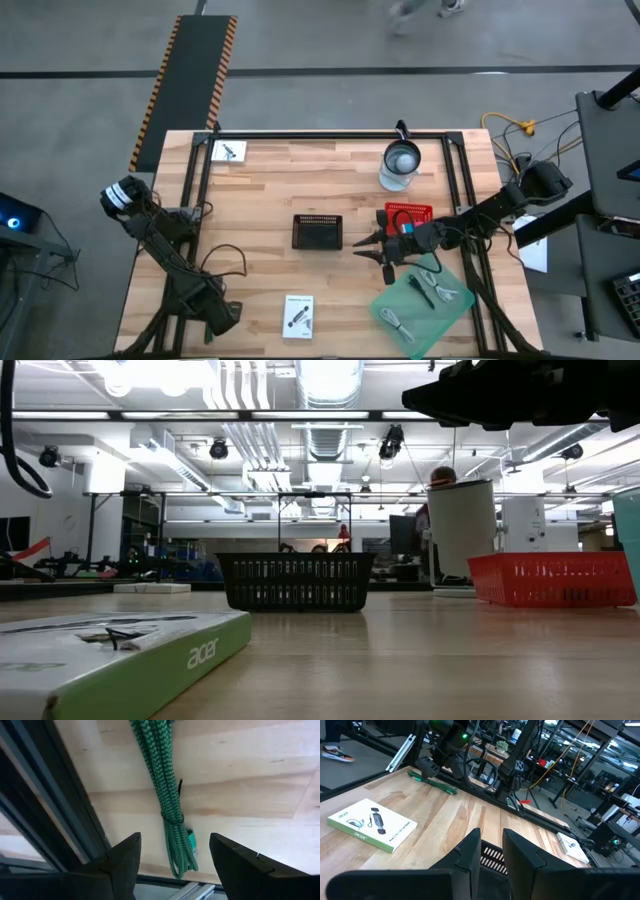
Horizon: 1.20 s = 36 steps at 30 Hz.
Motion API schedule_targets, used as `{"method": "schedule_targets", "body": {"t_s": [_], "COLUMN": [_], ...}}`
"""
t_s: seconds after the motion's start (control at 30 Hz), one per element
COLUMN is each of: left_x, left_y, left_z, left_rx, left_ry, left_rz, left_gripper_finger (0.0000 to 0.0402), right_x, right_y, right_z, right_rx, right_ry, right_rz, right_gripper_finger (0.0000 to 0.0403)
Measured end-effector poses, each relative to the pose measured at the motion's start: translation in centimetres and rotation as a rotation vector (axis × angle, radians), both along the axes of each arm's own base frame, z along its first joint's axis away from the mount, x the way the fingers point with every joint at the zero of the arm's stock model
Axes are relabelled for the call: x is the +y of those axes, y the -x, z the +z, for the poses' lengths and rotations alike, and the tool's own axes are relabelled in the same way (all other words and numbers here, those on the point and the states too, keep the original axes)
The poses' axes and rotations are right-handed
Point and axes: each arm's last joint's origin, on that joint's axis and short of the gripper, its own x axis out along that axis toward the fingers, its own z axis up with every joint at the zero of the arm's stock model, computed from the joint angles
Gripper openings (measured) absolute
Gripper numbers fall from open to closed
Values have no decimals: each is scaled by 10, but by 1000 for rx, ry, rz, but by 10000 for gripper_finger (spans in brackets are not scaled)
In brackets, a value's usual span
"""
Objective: Pick and place items into bin
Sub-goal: Put the green charger cable into the blue bin
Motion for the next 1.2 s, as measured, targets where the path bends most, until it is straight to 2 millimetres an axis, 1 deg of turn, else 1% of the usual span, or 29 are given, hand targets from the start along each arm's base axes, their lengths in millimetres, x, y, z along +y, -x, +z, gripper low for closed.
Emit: {"method": "schedule_targets", "body": {"t_s": [0.13,0.27,0.5,1.2], "left_x": [1,2,0,1], "left_y": [1,2,2,3], "left_z": [-2,-9,-20,-25], "left_rx": [-11,0,10,-13], "left_ry": [-20,-44,-72,-67], "left_rz": [0,-1,-60,-106], "left_gripper_finger": [219,219,219,218], "right_x": [0,0,0,0], "right_y": [0,0,0,0], "right_z": [0,0,0,0], "right_rx": [0,0,1,0], "right_ry": [3,2,3,3], "right_rz": [0,0,0,1], "right_gripper_finger": [68,68,68,68]}}
